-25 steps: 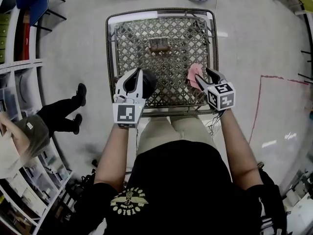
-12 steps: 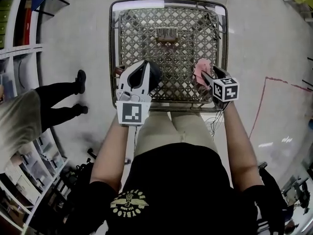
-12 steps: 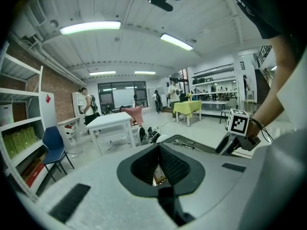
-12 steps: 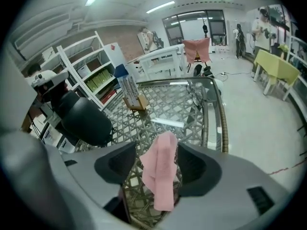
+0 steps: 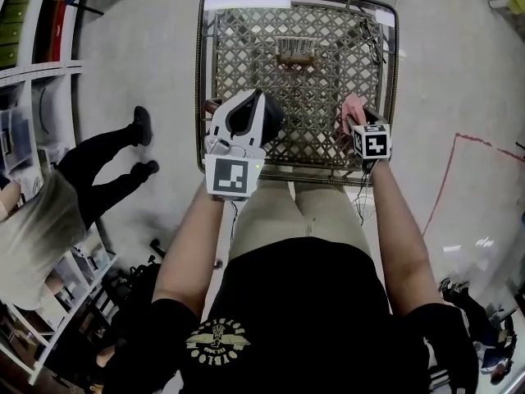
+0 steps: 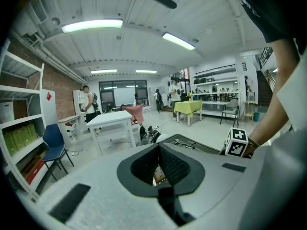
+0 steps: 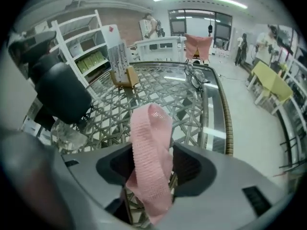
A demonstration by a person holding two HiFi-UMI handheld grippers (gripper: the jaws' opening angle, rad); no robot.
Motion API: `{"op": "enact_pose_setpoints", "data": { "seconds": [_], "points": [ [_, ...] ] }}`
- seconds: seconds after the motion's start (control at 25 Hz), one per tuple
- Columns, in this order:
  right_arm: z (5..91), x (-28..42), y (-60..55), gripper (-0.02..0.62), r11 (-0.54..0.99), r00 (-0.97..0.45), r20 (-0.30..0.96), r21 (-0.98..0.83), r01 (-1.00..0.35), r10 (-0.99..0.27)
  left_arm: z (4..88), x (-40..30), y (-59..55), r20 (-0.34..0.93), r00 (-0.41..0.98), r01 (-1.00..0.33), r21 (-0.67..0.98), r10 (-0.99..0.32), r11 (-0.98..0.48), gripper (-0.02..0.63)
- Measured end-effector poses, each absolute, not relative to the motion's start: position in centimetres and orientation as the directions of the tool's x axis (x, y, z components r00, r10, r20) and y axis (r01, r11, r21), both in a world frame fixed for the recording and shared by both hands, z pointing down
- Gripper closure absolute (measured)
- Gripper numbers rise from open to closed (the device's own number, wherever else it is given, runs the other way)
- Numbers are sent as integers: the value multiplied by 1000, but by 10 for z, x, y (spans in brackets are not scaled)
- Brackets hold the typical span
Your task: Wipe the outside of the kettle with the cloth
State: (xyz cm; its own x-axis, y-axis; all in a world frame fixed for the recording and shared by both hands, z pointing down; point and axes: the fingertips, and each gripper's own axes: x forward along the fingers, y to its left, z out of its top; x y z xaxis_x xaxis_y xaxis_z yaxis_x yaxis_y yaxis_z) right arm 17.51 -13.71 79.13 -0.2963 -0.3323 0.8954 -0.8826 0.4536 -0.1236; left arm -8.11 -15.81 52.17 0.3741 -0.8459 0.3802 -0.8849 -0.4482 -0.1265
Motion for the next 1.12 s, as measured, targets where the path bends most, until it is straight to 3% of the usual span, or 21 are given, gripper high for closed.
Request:
{"op": "enact_pose_setpoints", "data": {
  "seconds": [0.08,0.12,0.16,0.4,0.72,1.12],
  "points": [
    [791,173,-133,394,499,-280,897,-80,-863,-341,523,-81,-157,381,372,-884,-134,-847,-448,609],
    [790,172,-131,503,523,-275,901,-64,-850,-336,524,-81,-157,385,370,-886,-127,-845,-446,609],
    [790,171,-130,564,550,-269,905,-47,-834,-330,524,-82,-158,395,370,-889,-113,-841,-444,609],
    [779,169,-123,569,557,-274,907,-53,-829,-320,531,-84,-154,454,398,-890,-18,-797,-455,609],
    [704,117,-158,569,589,-379,825,-71,-805,-419,539,-84,-152,497,423,-849,-75,-758,-523,609],
    [648,8,-170,569,778,-510,779,-47,-626,-364,545,-74,-152,538,430,-832,-76,-725,-550,609]
  ]
}}
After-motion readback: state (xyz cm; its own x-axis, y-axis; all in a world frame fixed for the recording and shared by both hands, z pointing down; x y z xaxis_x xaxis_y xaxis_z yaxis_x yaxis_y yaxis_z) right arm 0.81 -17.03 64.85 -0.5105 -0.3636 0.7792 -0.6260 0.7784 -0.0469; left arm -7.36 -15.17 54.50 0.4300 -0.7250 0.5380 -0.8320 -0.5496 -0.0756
